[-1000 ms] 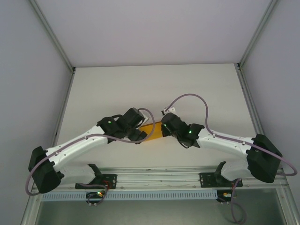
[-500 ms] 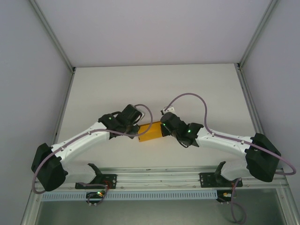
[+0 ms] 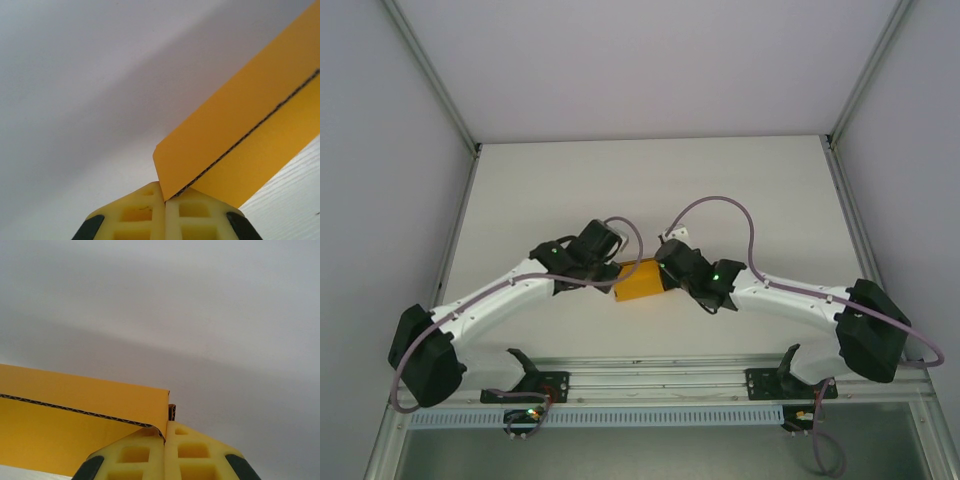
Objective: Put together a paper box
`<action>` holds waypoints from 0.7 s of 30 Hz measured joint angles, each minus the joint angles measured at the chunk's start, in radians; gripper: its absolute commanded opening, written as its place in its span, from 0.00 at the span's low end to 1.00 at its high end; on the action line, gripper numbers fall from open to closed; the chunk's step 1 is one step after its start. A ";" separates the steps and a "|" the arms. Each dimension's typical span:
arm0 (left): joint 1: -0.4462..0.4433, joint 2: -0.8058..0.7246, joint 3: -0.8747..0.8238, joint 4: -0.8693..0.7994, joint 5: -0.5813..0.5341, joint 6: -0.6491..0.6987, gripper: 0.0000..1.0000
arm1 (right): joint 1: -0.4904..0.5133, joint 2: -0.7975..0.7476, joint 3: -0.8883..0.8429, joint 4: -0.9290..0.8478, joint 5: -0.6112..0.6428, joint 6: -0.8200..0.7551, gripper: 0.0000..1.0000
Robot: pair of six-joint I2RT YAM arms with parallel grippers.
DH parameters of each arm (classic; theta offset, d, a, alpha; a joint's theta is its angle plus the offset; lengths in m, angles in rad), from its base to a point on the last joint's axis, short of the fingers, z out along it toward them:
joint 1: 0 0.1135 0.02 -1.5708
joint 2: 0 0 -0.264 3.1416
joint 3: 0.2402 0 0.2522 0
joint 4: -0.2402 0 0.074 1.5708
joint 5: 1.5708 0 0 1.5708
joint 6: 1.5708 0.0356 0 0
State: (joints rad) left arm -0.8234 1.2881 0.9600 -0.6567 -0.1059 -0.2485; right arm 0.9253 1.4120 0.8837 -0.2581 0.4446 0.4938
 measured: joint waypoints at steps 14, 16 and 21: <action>0.155 0.013 0.013 0.009 0.338 -0.269 0.00 | 0.086 0.011 -0.018 -0.017 0.177 0.015 0.00; 0.179 0.013 0.013 0.005 0.396 -0.286 0.00 | 0.092 0.011 -0.030 -0.002 0.196 0.014 0.00; 0.222 0.012 0.013 -0.027 0.504 -0.306 0.00 | 0.097 0.005 -0.066 0.058 0.227 -0.005 0.00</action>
State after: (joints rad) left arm -0.6018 1.3003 0.9730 -0.6838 0.3985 -0.5545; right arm 1.0225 1.4174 0.8173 -0.2001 0.6716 0.4892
